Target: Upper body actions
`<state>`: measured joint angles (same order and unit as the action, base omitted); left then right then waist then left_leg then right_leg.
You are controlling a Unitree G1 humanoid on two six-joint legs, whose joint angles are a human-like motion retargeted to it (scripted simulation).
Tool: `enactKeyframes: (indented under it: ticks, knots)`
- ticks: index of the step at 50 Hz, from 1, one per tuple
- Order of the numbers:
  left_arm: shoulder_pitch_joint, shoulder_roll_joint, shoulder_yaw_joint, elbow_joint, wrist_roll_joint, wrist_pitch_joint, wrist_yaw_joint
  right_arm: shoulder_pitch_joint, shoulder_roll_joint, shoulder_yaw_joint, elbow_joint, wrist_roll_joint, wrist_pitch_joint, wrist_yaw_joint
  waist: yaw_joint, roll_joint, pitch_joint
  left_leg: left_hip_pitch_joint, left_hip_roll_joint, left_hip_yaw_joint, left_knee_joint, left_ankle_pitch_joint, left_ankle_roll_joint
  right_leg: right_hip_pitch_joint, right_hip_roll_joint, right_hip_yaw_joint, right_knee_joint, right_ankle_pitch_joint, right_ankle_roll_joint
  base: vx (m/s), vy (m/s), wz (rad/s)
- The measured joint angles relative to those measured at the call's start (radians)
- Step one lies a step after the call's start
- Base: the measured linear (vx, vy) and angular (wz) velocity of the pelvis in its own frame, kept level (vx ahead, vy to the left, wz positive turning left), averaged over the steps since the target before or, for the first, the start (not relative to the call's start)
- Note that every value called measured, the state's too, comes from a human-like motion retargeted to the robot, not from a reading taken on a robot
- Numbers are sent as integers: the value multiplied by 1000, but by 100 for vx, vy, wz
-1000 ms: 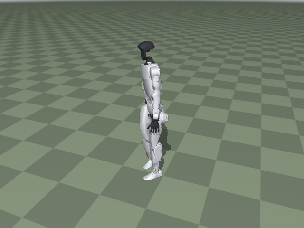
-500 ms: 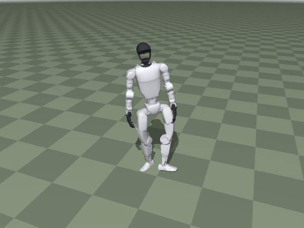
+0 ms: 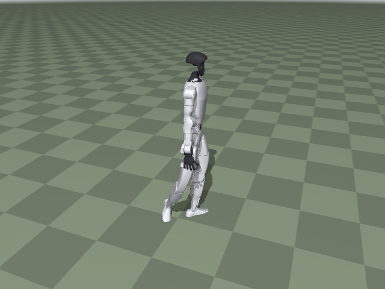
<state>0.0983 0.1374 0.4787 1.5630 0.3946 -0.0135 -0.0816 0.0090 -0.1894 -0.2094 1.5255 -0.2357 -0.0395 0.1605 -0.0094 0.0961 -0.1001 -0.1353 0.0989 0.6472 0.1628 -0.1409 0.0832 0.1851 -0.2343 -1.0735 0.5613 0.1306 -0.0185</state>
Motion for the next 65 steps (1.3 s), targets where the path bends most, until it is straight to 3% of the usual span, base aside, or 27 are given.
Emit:
enactKeyframes:
  ticks: [3, 5, 12, 15, 17, 23, 28, 35, 44, 65]
  knots:
    - [-8, 6, 11, 10, -18, 3, -3, -11, 20, 25, -12, 17, -11, 2, -27, -46, 36, 1, -58, -65, -29, 25, 18, -185, 59, 413, 75, -21, 112, 11, -13, 130]
    - [-11, 8, 14, 13, -19, 5, -9, -12, 30, 42, -23, 2, -14, 8, -35, -58, 45, -9, -67, -101, -36, 39, 22, -245, 113, 538, 58, -48, 132, 14, -16, 105]
    - [-26, -15, -18, -22, -15, -1, -59, -8, 49, 104, -45, -56, -25, -23, -75, -113, 81, -18, -124, -240, -33, 63, 31, -313, 139, 656, -283, -208, 16, 11, -17, 112]
    - [-31, -30, -36, -35, -10, -5, -69, -5, 55, 105, -29, -53, -21, -24, -83, -159, 102, 24, -185, -289, -45, 68, 32, -329, 133, 818, -424, -208, 76, 14, -12, 106]
    - [-26, -39, -44, -38, -3, -5, -72, 8, 60, 102, -11, -49, -18, -23, -73, -171, 103, 55, -196, -314, -50, 71, 23, -306, 124, 812, -479, -117, 39, 18, -7, 65]
    - [-14, -87, -53, -47, -9, -20, -52, -3, 62, 69, 63, -43, 3, -25, 2, -150, 67, 89, -184, -365, -76, 81, 8, -234, 136, 708, -547, -100, 54, 10, -4, 39]
    - [21, -89, -38, -34, 5, -33, -85, -16, 68, 106, 64, -70, 3, -36, -50, -132, 13, 92, -185, -411, -101, 99, 1, -235, 153, 700, -542, -127, 33, 10, -4, 44]
    - [15, -63, -56, 18, 40, 2, -48, -24, 81, 121, 19, -72, -15, 0, -49, -126, 5, 108, -179, -444, -108, 108, -9, -210, 161, 670, -541, -148, 28, 1, -4, 24]
    - [15, -63, -39, 11, 28, -1, -48, -25, 83, 134, 30, -108, 24, 26, -39, -123, -2, 108, -172, -447, -104, 112, -17, -206, 169, 670, -539, -160, 22, 0, 0, 0]
    - [4, -74, -60, 8, 33, -5, -60, 15, 56, 96, 112, -110, 41, -29, -34, -102, -26, 112, -168, -424, -130, 134, -22, -213, 176, 676, -543, -172, 25, 0, 0, -3]
